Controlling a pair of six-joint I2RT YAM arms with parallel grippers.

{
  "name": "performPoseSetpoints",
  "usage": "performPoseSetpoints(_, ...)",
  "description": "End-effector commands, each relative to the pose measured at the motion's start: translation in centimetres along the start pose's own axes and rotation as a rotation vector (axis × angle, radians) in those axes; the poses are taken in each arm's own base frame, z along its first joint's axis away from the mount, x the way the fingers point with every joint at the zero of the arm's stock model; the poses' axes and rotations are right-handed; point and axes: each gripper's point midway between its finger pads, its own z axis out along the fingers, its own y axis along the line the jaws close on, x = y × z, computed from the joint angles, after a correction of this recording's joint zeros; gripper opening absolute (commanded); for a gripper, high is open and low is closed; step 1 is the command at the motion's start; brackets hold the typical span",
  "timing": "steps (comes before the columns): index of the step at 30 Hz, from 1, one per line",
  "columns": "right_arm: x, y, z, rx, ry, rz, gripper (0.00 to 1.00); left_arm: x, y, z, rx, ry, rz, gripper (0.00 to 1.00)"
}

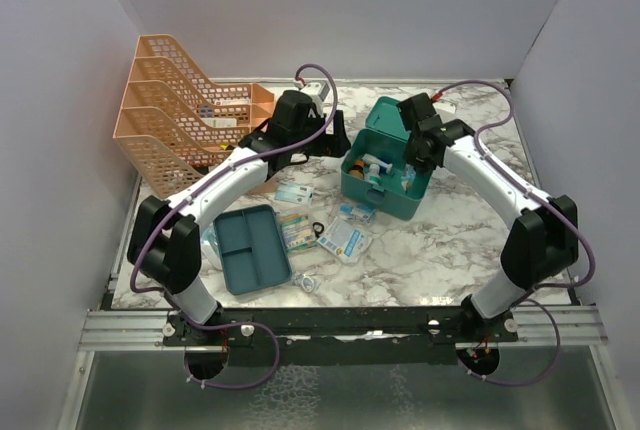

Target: Organize the medicine kit

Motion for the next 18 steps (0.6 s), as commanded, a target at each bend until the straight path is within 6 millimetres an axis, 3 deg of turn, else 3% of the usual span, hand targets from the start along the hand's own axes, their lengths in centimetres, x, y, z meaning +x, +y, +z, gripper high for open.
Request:
performPoseSetpoints(1, 1.0, -2.5, 1.2, 0.193, 0.053, 0.018, 0.01, -2.5, -1.0, -0.2, 0.048, -0.034, 0.045, 0.87)
performPoseSetpoints(10, 3.9, -4.1, 2.3, 0.369, 0.195, 0.007, 0.01, -4.0, -0.4, -1.2, 0.016, -0.062, 0.096, 0.87)
performPoseSetpoints(14, 4.9, -4.6, 1.3, 0.395, 0.235, 0.016, 0.01, -4.5, 0.2, -1.5, -0.004, -0.078, 0.119, 0.87)
performPoseSetpoints(18, 4.3, -3.5, -0.5, 0.309, 0.240, 0.020, 0.01, -4.8, 0.6, -1.6, -0.016, -0.084, 0.128, 0.87)
